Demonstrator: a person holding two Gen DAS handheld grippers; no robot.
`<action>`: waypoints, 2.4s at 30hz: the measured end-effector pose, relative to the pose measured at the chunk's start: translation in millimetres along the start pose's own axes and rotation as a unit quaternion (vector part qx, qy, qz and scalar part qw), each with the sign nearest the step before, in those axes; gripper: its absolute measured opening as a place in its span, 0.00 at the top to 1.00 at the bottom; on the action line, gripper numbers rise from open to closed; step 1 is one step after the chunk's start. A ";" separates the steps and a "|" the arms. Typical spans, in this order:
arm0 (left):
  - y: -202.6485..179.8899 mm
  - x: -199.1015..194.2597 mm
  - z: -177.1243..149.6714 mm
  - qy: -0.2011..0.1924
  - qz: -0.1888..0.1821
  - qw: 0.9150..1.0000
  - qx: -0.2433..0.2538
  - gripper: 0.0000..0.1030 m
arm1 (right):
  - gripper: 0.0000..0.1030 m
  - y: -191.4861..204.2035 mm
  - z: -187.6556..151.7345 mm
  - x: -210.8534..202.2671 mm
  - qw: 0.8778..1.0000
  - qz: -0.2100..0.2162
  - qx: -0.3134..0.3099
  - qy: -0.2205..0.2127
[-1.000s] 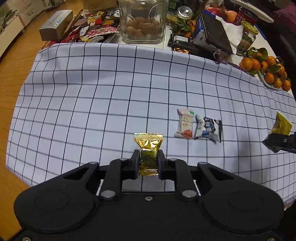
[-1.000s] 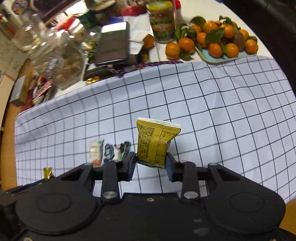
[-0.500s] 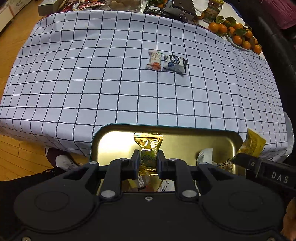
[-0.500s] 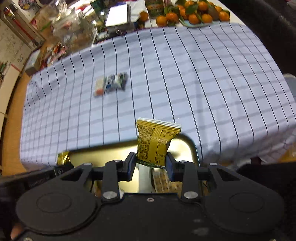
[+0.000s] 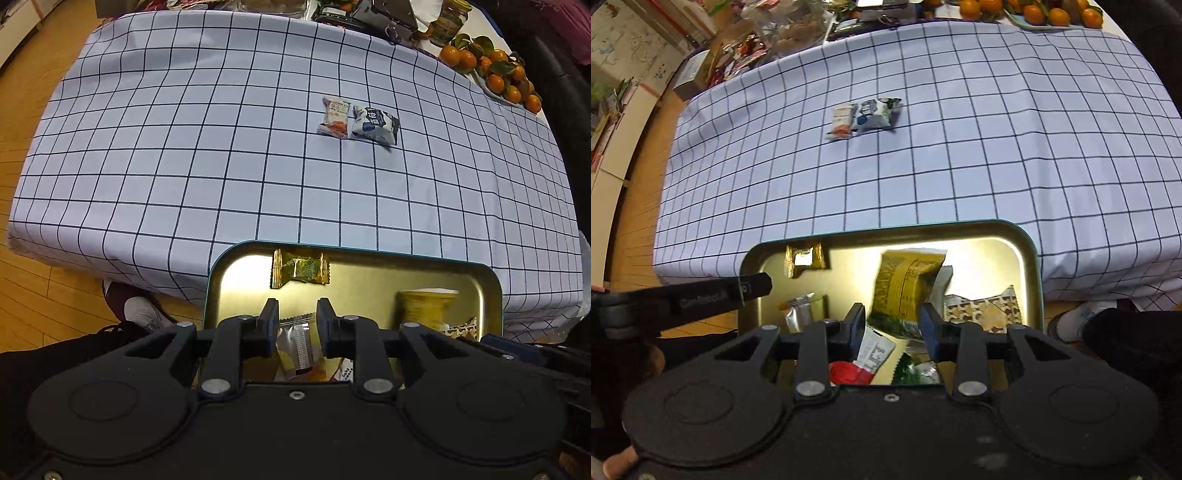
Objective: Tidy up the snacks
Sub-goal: 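Carry both held snacks over the gold tray and open both grippers, then move both open grippers from the tray toward the last two packets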
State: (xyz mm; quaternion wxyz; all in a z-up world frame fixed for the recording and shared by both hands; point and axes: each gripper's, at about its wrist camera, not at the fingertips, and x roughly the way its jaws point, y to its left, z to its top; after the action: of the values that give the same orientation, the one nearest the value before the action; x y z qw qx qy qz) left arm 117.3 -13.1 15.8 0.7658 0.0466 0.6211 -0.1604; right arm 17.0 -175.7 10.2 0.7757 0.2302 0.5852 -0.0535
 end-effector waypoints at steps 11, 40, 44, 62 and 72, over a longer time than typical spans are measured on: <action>0.4 13.4 -3.6 0.043 0.017 0.999 0.002 0.69 | 0.65 -4.6 0.1 16.1 0.999 -0.026 0.001 0.035; -13.0 5.6 -24.2 0.065 0.058 0.995 0.038 0.69 | 0.58 -12.5 -15.8 21.1 0.994 -0.070 -0.004 0.080; -13.6 4.2 -22.5 0.077 0.058 0.994 0.044 0.69 | 0.56 -15.6 -14.1 22.3 0.991 -0.086 -0.023 0.101; -18.5 2.3 51.0 0.059 0.067 0.995 0.049 0.69 | 0.51 -20.1 63.4 25.3 0.989 -0.077 -0.013 0.123; -14.0 37.5 112.3 0.042 0.065 0.997 0.020 0.69 | 0.51 -22.0 139.1 49.3 0.993 -0.071 0.020 0.095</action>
State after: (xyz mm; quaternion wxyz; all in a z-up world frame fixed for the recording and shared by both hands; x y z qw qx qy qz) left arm 224.8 -63.8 6.5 0.7467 0.1091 0.6450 -0.1203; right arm 147.3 -244.5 -13.2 0.7057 0.2081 0.6702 -0.0979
